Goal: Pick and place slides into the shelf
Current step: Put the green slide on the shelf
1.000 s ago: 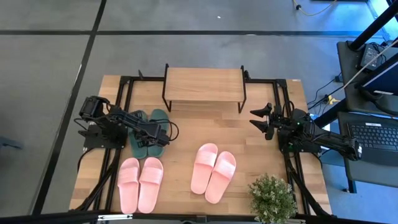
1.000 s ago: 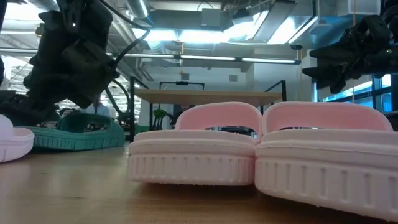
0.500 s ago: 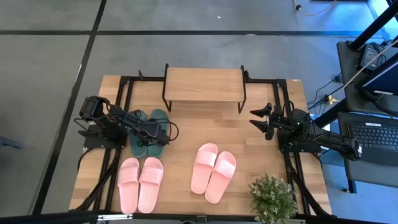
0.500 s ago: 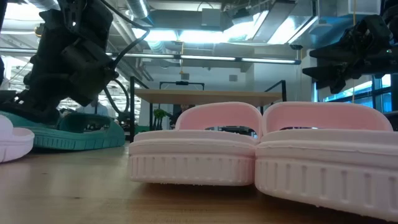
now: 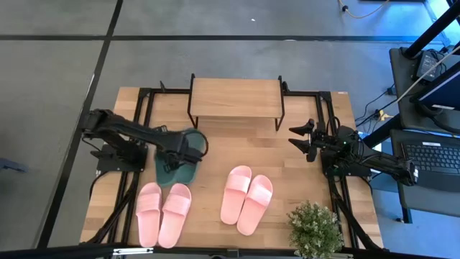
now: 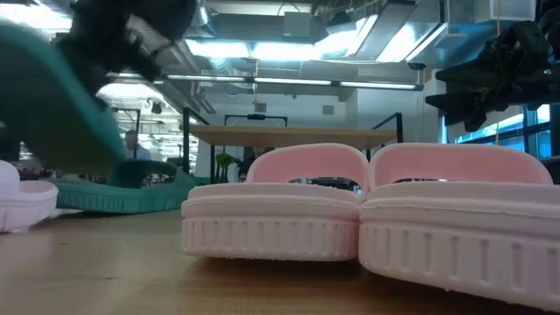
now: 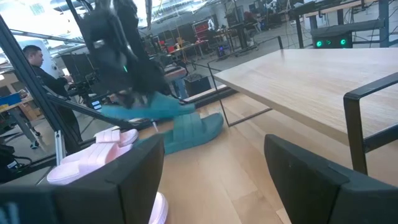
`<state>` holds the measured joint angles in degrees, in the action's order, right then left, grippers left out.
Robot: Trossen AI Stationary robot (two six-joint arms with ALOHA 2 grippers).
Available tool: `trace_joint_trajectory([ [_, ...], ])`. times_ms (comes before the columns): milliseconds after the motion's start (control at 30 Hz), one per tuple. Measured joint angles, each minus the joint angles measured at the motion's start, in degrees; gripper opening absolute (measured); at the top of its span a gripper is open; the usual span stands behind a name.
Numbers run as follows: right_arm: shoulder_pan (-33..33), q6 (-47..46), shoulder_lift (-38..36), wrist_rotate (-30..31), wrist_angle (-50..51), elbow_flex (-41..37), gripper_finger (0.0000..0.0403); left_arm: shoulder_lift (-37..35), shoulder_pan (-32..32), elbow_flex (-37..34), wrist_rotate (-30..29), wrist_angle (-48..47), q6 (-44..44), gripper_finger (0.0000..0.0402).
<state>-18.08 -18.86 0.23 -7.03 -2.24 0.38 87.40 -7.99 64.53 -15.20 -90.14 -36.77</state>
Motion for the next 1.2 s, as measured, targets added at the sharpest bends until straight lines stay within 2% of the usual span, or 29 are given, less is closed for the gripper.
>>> trace_joint_trajectory([
  [200, 0.01, 2.63, 0.00, 0.01, 0.02, 0.00, 0.0277, -3.67, -0.62, 9.21, -8.30, 0.02, 5.18, 0.0002],
  [400, 0.02, 2.66, 0.00, 0.00, 0.02, 0.00, 0.0277, -3.84, -1.40, 21.02, -10.49, 0.30, 11.93, 0.0002],
  [567, 0.00, 3.05, 0.00, 0.00, 0.02, 0.00, 0.0277, -3.12, -0.17, 29.23, -18.60, 7.77, 22.84, 0.0002],
  [767, 0.00, 2.94, 0.00, 0.00, 0.02, 0.00, 0.0277, -1.47, 4.43, 31.98, -34.47, 26.57, 39.01, 0.0002],
  [833, 0.00, 2.90, 0.00, 0.00, 0.02, -0.02, 0.0277, -0.16, 6.65, 31.98, -36.87, 32.86, 46.02, 0.0002],
  [933, 0.00, 2.84, 0.00, 0.00, 0.02, 0.00, 0.0277, 2.85, 10.46, 31.98, -37.28, 40.36, 52.97, 0.0002],
  [1000, 0.00, 2.54, 0.00, 0.00, 0.02, 0.00, 0.0277, 5.18, 12.83, 31.96, -39.32, 43.62, 55.68, 0.0002],
  [1100, 0.00, 2.53, 0.00, 0.00, 0.02, 0.00, 0.0277, 8.56, 16.05, 33.26, -46.03, 45.43, 56.89, 0.0002],
  [1200, 0.00, 2.50, 0.00, 0.00, 0.02, -0.02, 0.0277, 11.84, 18.96, 37.19, -46.93, 44.93, 55.63, 0.0002],
])
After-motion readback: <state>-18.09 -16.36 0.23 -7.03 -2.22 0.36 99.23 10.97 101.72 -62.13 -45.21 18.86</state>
